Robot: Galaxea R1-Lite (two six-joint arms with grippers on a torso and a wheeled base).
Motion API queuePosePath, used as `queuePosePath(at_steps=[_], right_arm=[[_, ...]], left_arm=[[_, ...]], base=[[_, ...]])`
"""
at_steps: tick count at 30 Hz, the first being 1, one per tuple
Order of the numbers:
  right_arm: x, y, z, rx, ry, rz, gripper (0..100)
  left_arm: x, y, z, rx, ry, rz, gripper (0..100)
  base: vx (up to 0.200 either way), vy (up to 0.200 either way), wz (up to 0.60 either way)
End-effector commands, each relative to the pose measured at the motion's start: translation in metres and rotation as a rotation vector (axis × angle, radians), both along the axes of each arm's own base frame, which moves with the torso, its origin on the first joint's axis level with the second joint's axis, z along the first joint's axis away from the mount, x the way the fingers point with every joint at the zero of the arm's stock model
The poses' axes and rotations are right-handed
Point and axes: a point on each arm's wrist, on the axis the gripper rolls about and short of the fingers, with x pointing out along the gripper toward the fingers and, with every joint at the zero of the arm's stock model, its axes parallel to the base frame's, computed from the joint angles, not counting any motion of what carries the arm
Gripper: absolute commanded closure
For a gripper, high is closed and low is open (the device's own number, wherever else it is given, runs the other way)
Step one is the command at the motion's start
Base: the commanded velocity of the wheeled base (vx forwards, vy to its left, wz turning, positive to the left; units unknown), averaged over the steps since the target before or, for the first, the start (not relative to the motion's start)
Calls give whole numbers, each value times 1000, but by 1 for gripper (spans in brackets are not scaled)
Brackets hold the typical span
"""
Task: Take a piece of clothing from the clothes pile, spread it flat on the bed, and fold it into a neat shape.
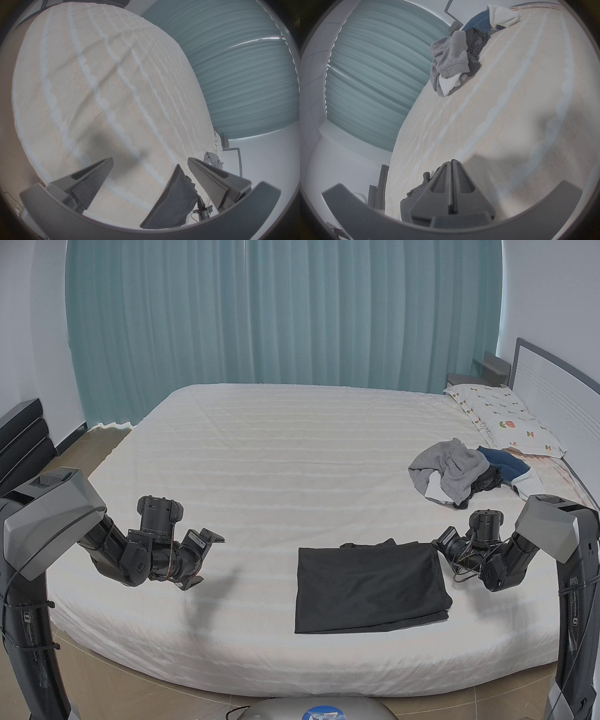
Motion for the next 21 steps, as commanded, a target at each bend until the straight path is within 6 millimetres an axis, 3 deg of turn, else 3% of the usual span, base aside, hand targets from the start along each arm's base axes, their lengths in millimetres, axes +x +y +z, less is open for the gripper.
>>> queuePosePath(at_steps=[1,3,4,9,14,16,17,20,21], right_arm=[[1,0,0,1,-3,0,100],[1,0,0,1,-3,0,100],[0,0,1,1,-3,0,0],[-1,-1,3,1,-5,-1,0],[-22,-10,18,15,1,11,0],[-49,-14,25,15,30,92,0],[-49,-14,25,15,30,92,0],[-87,-25,32,5,49,283,0],[-87,-25,32,5,49,283,0]], left_arm=[[0,0,-1,0,1,0,0],[0,0,-1,0,1,0,0],[0,0,-1,0,1,1,0],[0,0,-1,0,1,0,0],[0,0,-1,0,3,1,0],[0,0,-1,0,3,0,0],[0,0,-1,0,3,0,0],[0,0,-1,0,3,0,0],[0,0,-1,0,3,0,0]], base=[[0,0,0],[0,0,0],[0,0,0],[0,0,0],[0,0,0],[0,0,0],[0,0,0],[0,0,0],[0,0,0]])
